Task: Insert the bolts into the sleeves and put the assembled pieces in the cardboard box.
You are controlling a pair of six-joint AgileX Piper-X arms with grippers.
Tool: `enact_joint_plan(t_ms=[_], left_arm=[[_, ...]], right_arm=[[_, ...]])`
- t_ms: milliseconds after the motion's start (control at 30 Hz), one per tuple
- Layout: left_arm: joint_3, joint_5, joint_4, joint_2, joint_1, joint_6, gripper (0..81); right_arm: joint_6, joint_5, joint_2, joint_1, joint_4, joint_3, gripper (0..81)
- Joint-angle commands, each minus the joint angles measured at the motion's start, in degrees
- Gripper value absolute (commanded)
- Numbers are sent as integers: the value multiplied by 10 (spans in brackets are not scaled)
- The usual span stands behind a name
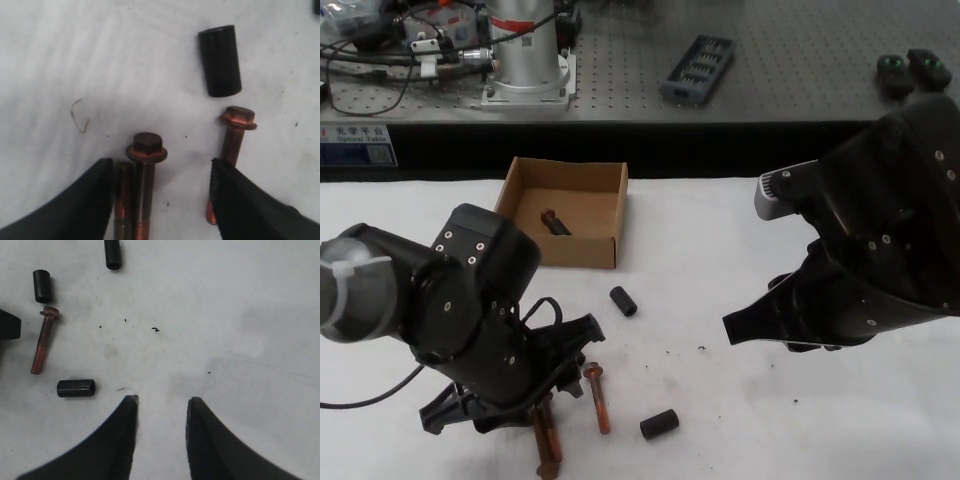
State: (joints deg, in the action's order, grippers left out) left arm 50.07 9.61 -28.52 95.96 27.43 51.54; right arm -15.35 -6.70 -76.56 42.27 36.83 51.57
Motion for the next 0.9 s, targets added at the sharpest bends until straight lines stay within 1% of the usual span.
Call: enact_joint_plan(t_ms=[0, 133, 233, 400, 467, 567, 633, 667, 700, 833, 867], left_arm=[[5, 1, -2, 7, 9, -25, 410], [5, 5, -27, 25, 13, -32, 357], [5, 12, -55, 38, 13, -55, 293], [9, -13, -71, 40, 13, -63, 113], [14, -18, -66, 40, 13, -67, 86], [16, -15, -37, 40, 13, -64, 87], [19, -14, -28, 40, 13, -63, 102], [19, -14, -22, 40, 13, -63, 131], [19, -14, -17, 40, 13, -64, 176], [19, -22, -14, 40, -2, -60, 423], [19, -25, -16, 40, -6, -60, 449]], right_arm=[[-5, -1, 8, -3, -13, 0, 251], [-5, 14, 8, -3, -13, 0, 251], [-5, 19, 8, -3, -13, 0, 251], [-5, 26, 8, -3, -13, 0, 251], [-5, 26, 8, -3, -13, 0, 251], [-5, 26, 8, -3, -13, 0, 251], [-5, 26, 8, -3, -13, 0, 251], [-5, 26, 8, -3, -13, 0, 251], [-5, 26, 8, -3, -13, 0, 251], [-5, 26, 8, -3, -13, 0, 251], [-5, 26, 8, -3, -13, 0, 251]])
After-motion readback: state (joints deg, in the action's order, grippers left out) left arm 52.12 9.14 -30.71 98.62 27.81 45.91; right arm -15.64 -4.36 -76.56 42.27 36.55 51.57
